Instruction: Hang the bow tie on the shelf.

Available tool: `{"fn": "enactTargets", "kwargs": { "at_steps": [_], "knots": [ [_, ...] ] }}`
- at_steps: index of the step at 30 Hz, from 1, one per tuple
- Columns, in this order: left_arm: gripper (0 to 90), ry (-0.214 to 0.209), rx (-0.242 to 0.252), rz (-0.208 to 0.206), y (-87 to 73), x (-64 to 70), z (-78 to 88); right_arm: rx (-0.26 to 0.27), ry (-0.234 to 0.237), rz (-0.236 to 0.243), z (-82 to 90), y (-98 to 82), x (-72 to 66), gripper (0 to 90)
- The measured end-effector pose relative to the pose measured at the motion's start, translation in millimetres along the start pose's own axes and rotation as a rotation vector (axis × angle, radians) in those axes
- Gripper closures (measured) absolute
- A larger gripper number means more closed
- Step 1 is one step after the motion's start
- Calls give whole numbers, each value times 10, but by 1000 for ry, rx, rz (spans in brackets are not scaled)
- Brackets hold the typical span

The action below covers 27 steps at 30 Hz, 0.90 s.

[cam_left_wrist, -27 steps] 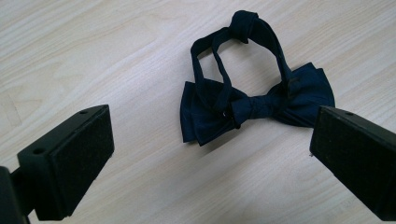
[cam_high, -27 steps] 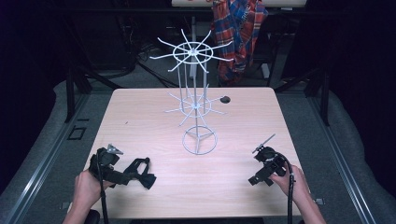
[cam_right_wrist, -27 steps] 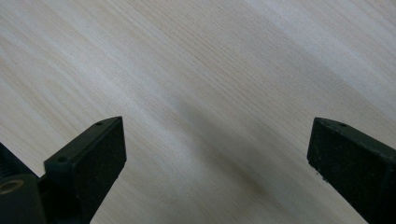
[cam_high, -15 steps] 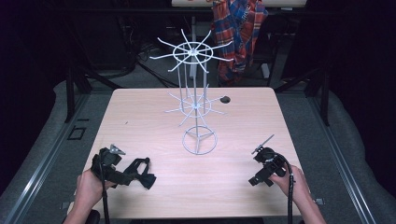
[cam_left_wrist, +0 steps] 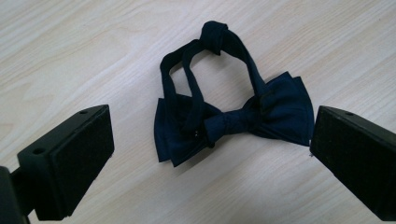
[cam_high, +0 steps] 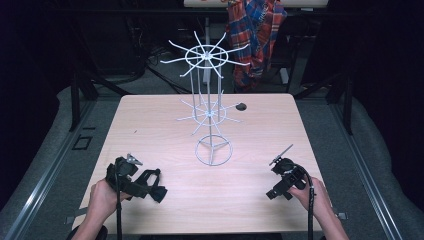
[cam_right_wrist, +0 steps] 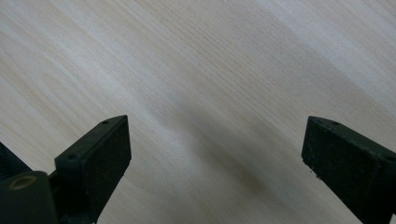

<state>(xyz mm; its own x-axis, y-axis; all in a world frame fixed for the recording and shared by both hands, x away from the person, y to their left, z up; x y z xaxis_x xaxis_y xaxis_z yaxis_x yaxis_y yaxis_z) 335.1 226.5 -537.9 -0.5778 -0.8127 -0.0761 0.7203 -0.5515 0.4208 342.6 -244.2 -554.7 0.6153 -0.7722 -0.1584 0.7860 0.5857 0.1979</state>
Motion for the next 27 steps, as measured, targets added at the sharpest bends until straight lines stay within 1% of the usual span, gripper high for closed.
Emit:
{"fn": "enactTargets", "kwargs": {
  "at_steps": [5, 9, 10, 12, 13, 15, 16, 17, 18, 21, 22, 23, 25, 27],
  "knots": [
    [0, -4, -8, -7, 41, 37, -28, -6, -5, 5, 5, 3, -8, 82],
    [0, -7, -18, -15, 70, 68, -56, -5, -5, -4, -3, -2, -7, 85],
    [0, -9, -21, -14, 81, 85, -76, -7, -8, 4, 0, 0, -1, 86],
    [0, -13, -28, -16, 87, 88, -87, -8, -8, 4, 1, 1, -3, 86],
    [0, -13, -32, -12, 90, 87, -103, -16, -9, 6, 4, 1, -9, 87],
    [0, -12, -38, -10, 91, 80, -111, -14, -8, 8, 0, 2, -10, 87],
    [0, -10, -42, -6, 93, 65, -118, -26, -10, 16, 5, 5, -5, 91],
    [0, -9, -44, -3, 93, 53, -123, -17, -10, 8, -5, 5, -7, 96],
    [4, -11, -42, 11, 92, 31, -139, -19, -9, 6, -8, 5, -6, 98],
    [7, -23, -53, 17, 91, 21, -161, -17, -9, 3, -10, 8, -4, 98],
    [44, -31, -65, 13, 93, 24, -185, -36, -12, 18, -2, 10, 8, 99],
    [67, -31, -65, 13, 93, 24, -185, -36, -12, 18, -2, 10, 8, 99],
    [107, -34, -86, -3, 110, 38, -225, -29, -9, 15, -8, 11, 5, 99],
    [154, -37, -89, -9, 117, 44, -241, -33, -9, 16, -2, 10, 6, 98]
  ]
}}
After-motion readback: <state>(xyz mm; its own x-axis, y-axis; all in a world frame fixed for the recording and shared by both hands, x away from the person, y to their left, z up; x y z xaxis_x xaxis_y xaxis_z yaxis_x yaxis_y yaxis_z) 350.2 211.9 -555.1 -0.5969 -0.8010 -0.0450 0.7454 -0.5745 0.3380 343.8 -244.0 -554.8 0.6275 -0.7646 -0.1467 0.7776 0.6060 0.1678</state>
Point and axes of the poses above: each handheld gripper's, and its own axes: z roughly backward along the jaws, y roughly out of its top, x roughly to its right, the point moved 3 cm from there along -z, roughly forward along the jaws, and after that the axes turned 2 degrees about y, right-handed, at the moved point
